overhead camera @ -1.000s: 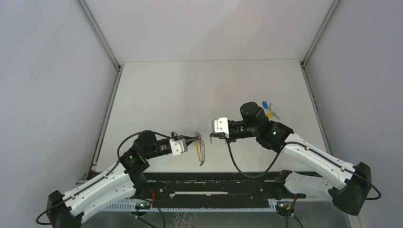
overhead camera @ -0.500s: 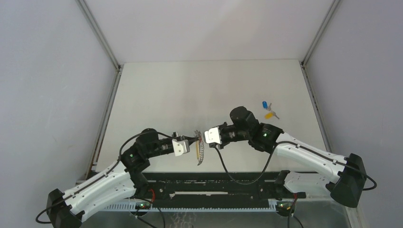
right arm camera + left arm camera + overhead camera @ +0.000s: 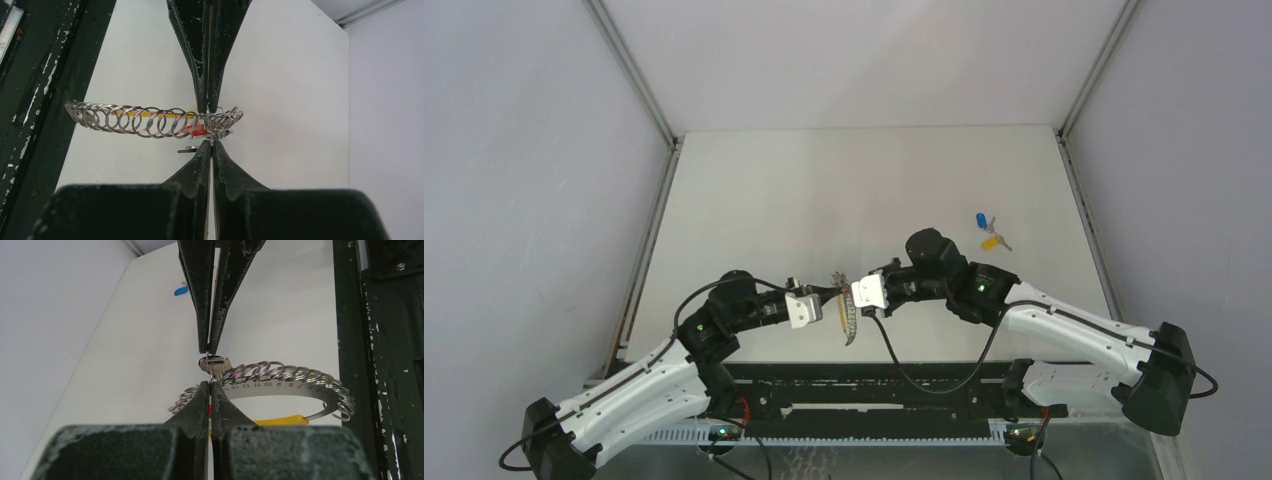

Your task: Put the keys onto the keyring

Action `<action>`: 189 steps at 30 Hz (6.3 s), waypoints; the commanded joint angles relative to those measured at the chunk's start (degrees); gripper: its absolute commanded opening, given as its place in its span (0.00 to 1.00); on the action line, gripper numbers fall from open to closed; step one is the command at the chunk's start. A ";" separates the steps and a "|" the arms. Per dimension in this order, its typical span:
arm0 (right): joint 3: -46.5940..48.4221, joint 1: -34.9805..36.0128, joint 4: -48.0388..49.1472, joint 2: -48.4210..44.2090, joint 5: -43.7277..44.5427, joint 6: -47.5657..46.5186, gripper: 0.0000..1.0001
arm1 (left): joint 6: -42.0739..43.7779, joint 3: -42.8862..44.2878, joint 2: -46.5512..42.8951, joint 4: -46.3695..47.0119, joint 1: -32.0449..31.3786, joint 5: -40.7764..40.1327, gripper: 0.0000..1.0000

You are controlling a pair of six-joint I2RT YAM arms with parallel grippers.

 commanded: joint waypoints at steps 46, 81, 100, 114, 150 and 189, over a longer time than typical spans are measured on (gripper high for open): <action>0.02 1.07 1.53 -2.78 -2.35 -0.13 0.00 | -0.64 1.25 -1.14 5.68 -0.24 -0.04 0.00; -0.03 1.99 3.21 -3.03 0.72 0.82 0.00 | -1.02 0.99 -1.23 6.12 -0.24 1.12 0.00; -0.03 1.76 5.40 -2.89 -2.52 2.79 0.00 | -1.31 1.21 -0.66 6.83 -0.26 3.83 0.00; -0.11 0.15 6.50 -2.13 -6.68 5.28 0.00 | -2.97 -0.35 -1.46 10.92 -0.24 4.21 0.00; -27.26 7.85 18.84 -1.61 31.41 51.91 0.00 | -24.69 -13.74 -20.35 14.98 -1.82 -36.98 0.00; -26.20 -0.28 52.12 20.05 26.67 52.90 0.21 | -24.89 -16.69 -23.48 14.64 -1.82 -43.35 0.00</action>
